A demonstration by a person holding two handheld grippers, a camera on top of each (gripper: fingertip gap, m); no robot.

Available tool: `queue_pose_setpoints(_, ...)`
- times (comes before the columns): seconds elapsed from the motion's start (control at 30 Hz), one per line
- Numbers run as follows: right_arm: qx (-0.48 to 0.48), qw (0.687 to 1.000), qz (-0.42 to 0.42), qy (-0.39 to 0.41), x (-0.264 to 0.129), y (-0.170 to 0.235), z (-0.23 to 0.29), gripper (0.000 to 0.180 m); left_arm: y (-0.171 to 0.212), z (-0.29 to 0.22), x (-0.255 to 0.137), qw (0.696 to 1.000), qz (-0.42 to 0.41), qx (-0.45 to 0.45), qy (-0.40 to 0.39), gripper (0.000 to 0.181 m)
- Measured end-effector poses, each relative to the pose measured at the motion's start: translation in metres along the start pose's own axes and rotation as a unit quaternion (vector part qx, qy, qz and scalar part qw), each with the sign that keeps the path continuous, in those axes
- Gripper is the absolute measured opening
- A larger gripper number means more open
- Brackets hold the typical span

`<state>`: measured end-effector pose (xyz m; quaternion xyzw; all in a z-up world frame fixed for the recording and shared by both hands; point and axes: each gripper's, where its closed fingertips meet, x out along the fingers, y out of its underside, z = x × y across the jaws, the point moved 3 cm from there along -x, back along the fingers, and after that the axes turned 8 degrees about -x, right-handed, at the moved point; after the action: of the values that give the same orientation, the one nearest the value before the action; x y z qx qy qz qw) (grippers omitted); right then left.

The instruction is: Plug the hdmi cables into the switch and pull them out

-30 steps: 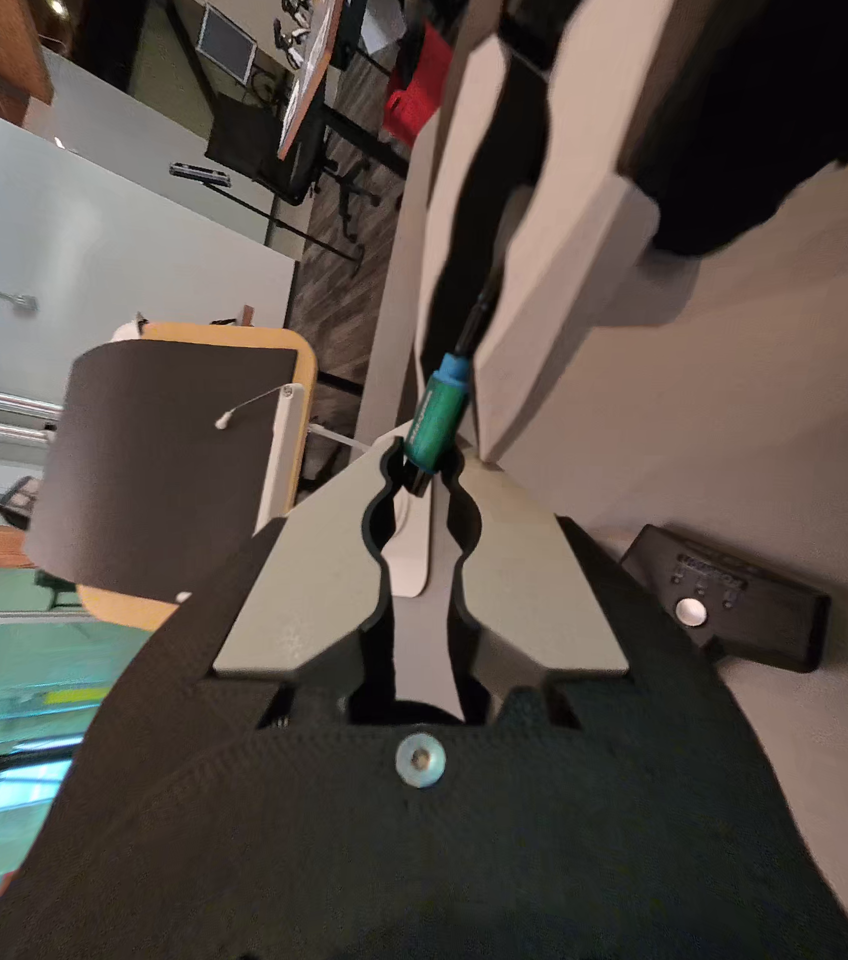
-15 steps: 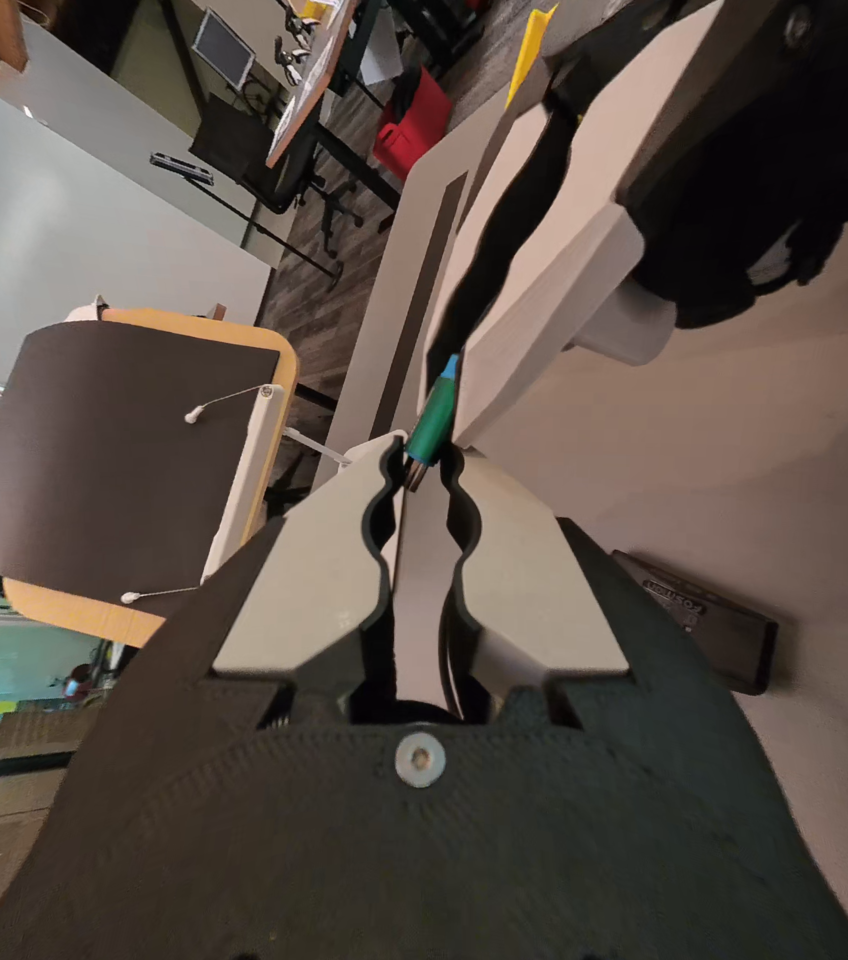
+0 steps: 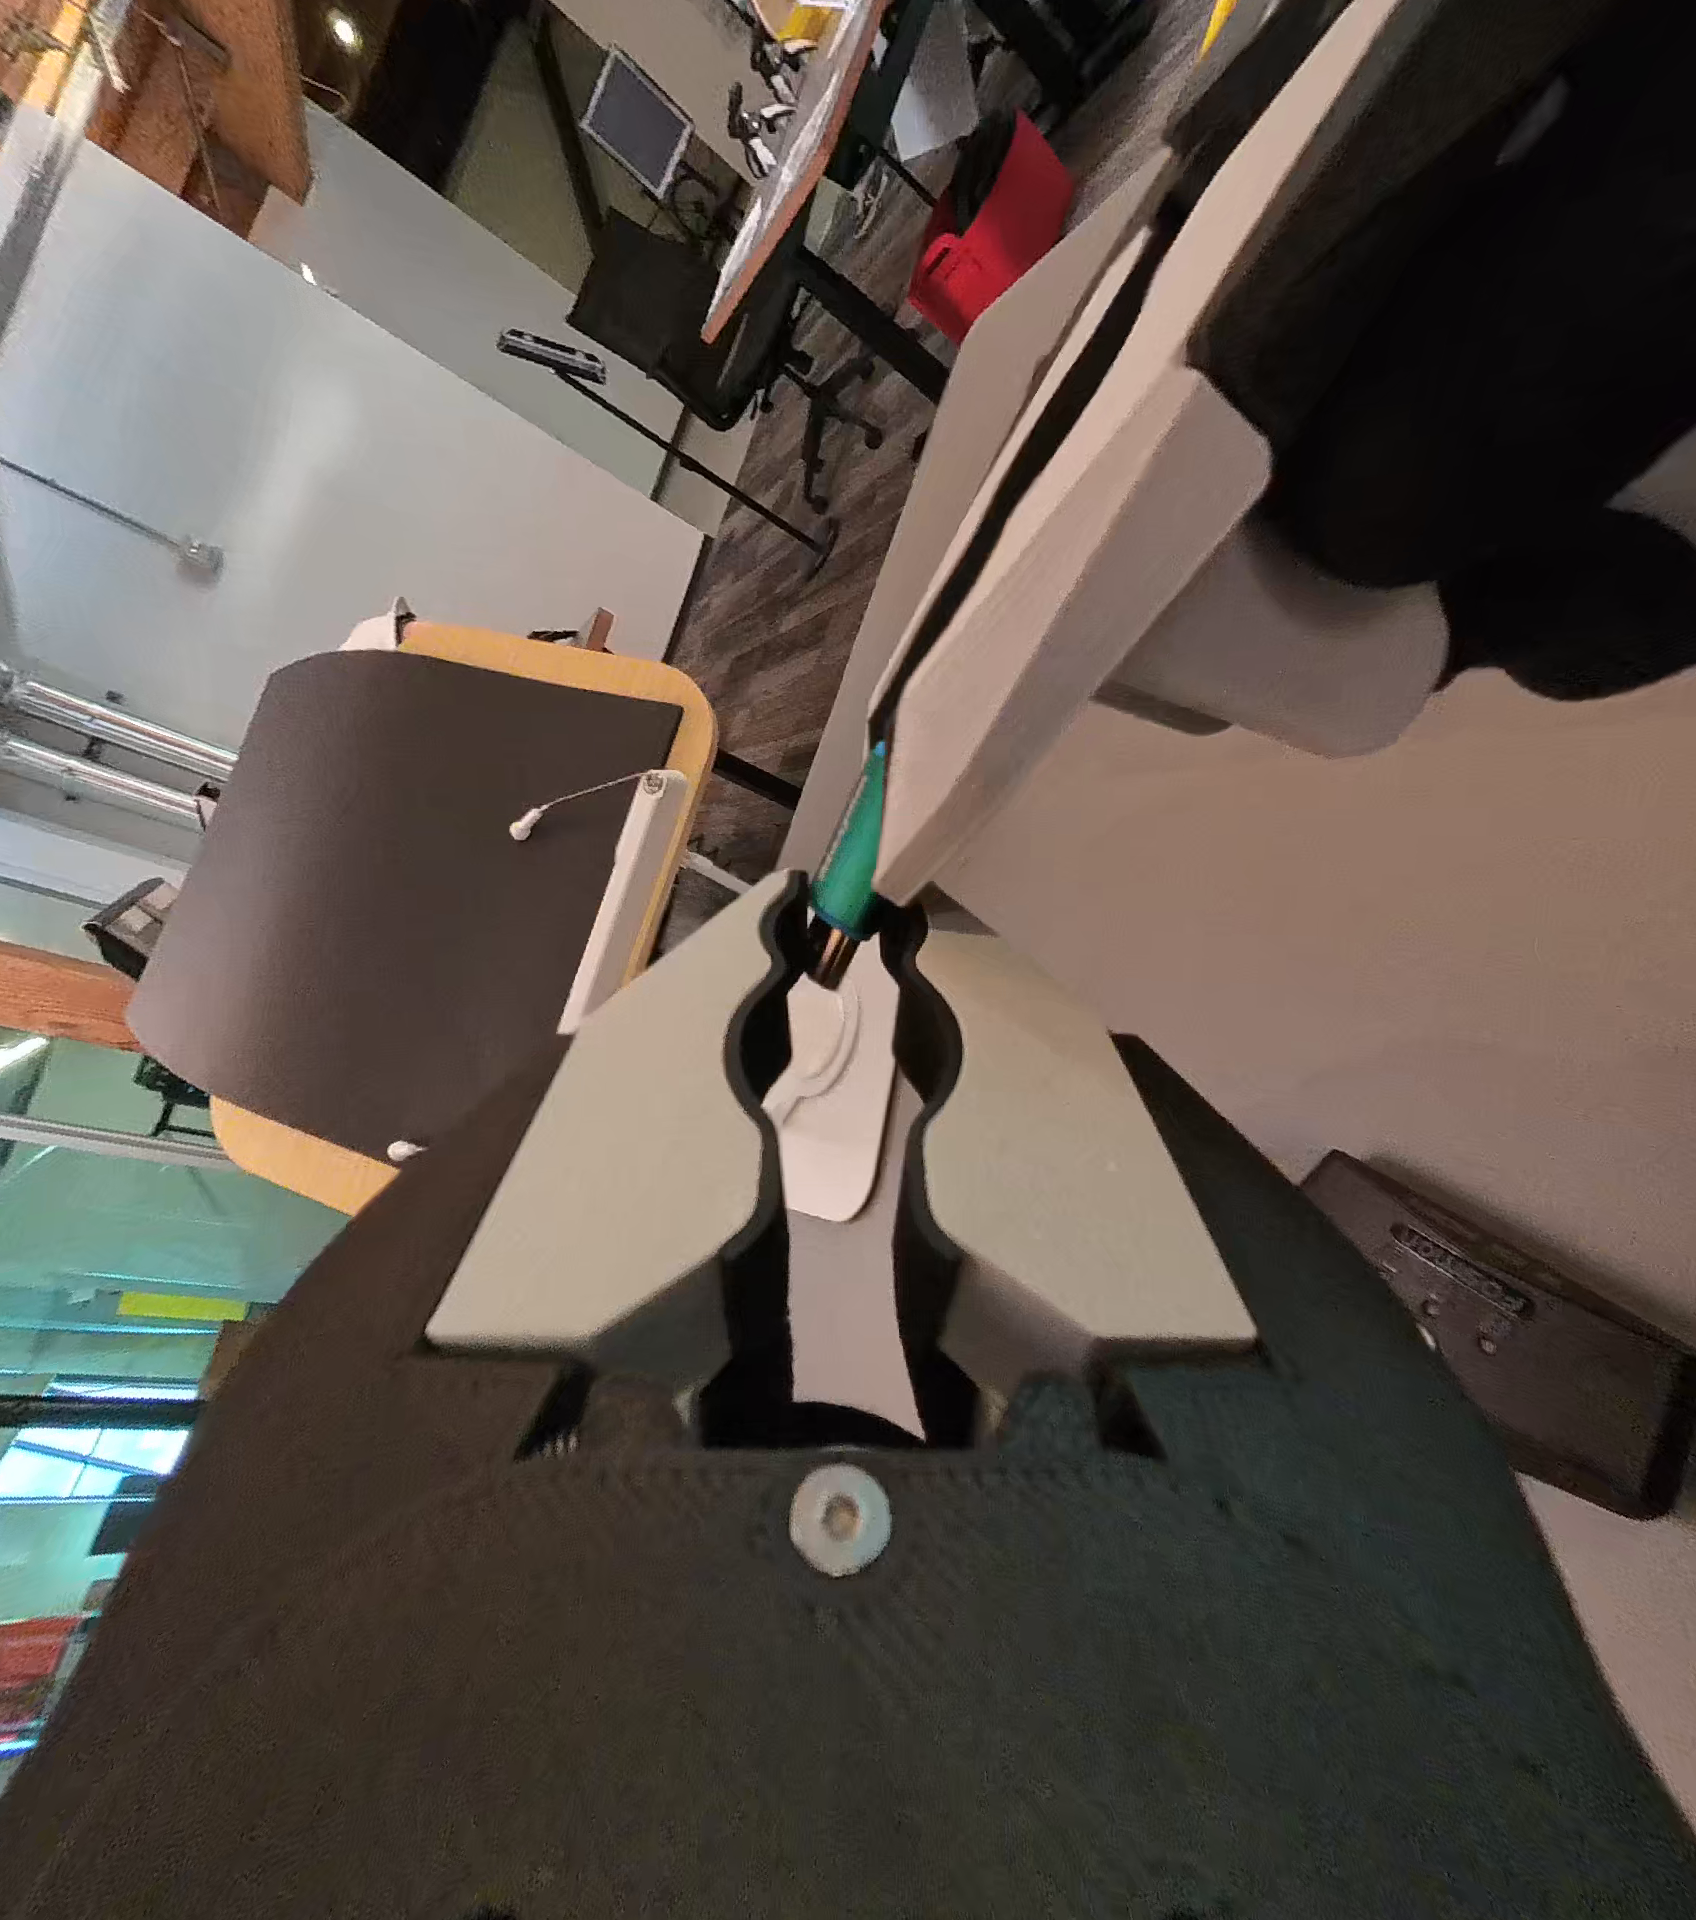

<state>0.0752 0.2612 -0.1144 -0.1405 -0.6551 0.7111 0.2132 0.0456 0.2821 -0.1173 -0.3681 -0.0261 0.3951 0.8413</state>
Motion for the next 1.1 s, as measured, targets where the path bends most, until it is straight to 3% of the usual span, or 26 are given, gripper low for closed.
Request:
queue_pose_setpoints(0.17, -0.001, 1.0, -0.01, 0.001, -0.002, -0.003, 0.001, 0.017, -0.001, -0.001, 0.001, 1.0, 0.003, 0.008, -0.018, 0.01)
queue_pose_setpoints(0.43, -0.075, 0.996, 0.037, 0.024, -0.003, 0.001, 0.0, 0.018, 0.001, -0.005, 0.004, 1.0, 0.007, 0.004, -0.002, 0.01)
queue_pose_setpoints(0.5, -0.095, 0.994, 0.046, 0.034, -0.004, 0.003, -0.002, 0.025, 0.0, -0.006, 0.004, 1.0, 0.008, 0.009, 0.004, 0.01)
queue_pose_setpoints(0.67, -0.143, 0.987, 0.051, 0.048, -0.005, 0.002, 0.0, 0.02, -0.001, -0.007, 0.005, 1.0, 0.012, 0.012, 0.016, 0.01)
queue_pose_setpoints(1.1, -0.142, 0.987, 0.064, 0.046, -0.007, 0.005, -0.001, 0.018, 0.001, -0.01, 0.008, 0.999, 0.01, -0.007, 0.037, 0.012)
